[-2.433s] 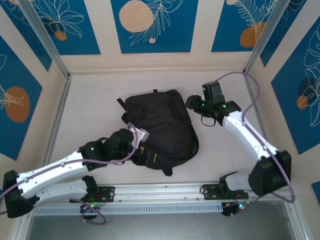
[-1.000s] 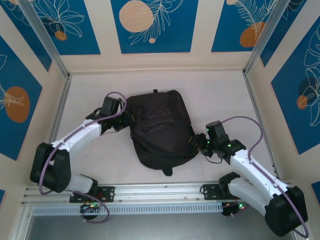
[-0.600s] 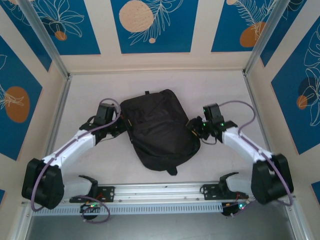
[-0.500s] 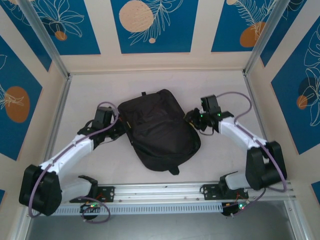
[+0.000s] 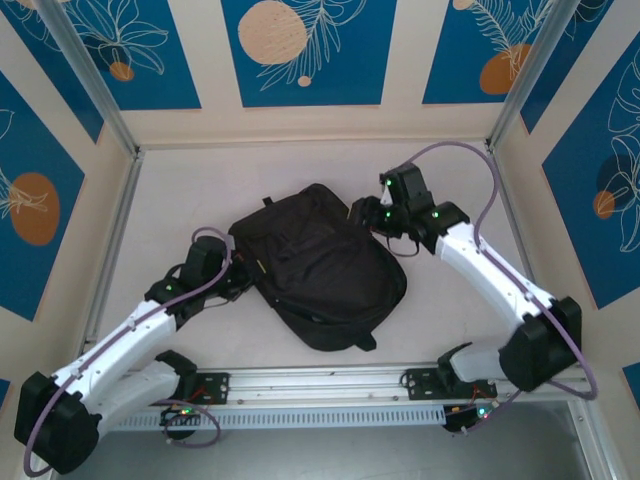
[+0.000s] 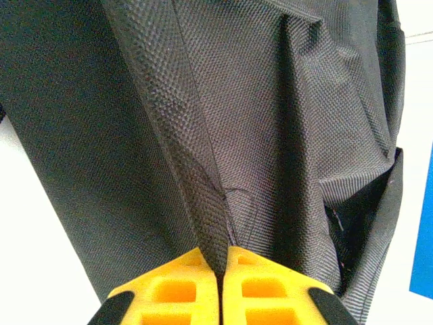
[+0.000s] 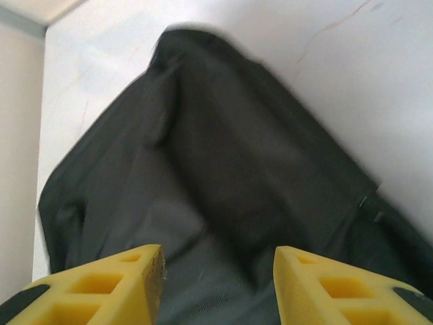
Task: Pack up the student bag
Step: Rotate the student bag at the center of the table.
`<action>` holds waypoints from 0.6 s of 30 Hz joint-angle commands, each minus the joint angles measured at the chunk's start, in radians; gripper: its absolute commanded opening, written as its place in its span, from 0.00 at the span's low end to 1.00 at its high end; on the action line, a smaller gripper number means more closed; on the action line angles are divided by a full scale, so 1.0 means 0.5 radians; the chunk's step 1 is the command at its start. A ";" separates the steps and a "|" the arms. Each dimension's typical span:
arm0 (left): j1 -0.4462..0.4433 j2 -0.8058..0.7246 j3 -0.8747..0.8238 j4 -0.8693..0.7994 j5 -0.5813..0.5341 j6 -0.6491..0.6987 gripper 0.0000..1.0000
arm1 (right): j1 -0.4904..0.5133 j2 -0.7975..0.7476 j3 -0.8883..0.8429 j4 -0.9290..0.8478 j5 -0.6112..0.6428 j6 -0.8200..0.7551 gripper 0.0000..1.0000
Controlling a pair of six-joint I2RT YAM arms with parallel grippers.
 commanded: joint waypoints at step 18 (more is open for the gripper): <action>-0.028 -0.050 0.087 -0.089 -0.103 0.091 0.00 | 0.054 -0.761 -0.902 -0.831 0.474 0.778 0.24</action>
